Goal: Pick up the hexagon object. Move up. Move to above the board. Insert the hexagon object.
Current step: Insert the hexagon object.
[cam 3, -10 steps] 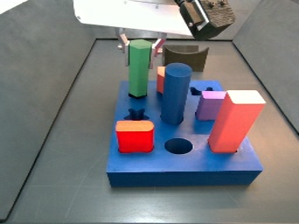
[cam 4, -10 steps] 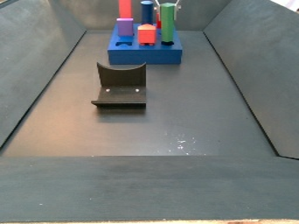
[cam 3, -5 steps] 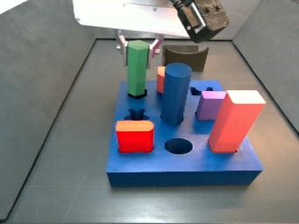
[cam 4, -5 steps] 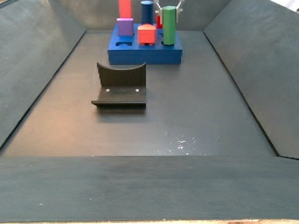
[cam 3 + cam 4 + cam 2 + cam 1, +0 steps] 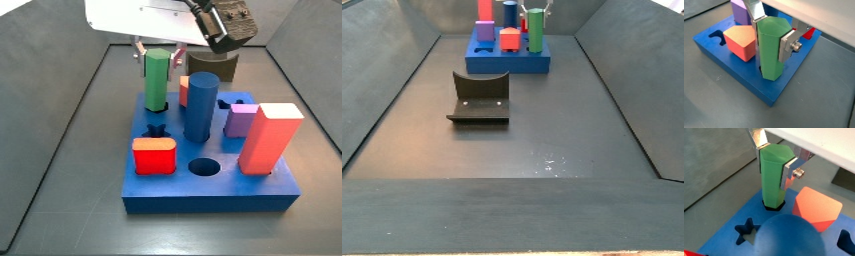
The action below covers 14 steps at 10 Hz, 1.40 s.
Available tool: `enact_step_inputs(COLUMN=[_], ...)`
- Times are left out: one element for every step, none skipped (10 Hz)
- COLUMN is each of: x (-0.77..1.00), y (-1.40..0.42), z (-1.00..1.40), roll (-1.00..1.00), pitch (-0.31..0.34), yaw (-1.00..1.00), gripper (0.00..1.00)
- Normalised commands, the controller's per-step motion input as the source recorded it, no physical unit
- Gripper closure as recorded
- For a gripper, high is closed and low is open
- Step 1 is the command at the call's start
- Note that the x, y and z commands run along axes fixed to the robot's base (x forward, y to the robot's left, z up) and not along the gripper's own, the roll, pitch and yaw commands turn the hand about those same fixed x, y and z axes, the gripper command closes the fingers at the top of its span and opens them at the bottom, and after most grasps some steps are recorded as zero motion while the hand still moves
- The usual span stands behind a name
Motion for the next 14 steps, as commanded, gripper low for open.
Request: enact_step_inputs(x=[0.0,0.05,0.0,0.0,0.05,0.0,0.0,0.0,0.0,0.15,0.1,0.02,0.0,-0.09], y=[-0.07,-0.05,-0.03,0.0,0.0,0.0,0.0,0.05,0.06,0.0,0.0,0.0,0.0,0.0], z=[-0.21,-0.25,-0.33,-0.41,-0.42,-0.4,-0.37,-0.34,-0.33,-0.38,-0.41,-0.46,-0.46,-0.49], roll=[-0.07,-0.09,-0.03,0.0,0.01,0.05,0.06,0.06,0.05,0.0,0.0,0.0,0.05,0.1], pitch=[-0.027,-0.054,-0.067,-0.066,-0.04,-0.084,-0.1,-0.086,-0.069,-0.066,-0.081,-0.091,-0.086,-0.096], yaw=[-0.07,0.0,0.0,0.0,0.07,0.19,0.23,0.23,0.23,0.04,0.0,0.0,0.0,0.05], gripper=[1.0,1.0,1.0,1.0,1.0,1.0,1.0,1.0,1.0,1.0,1.0,1.0,1.0,1.0])
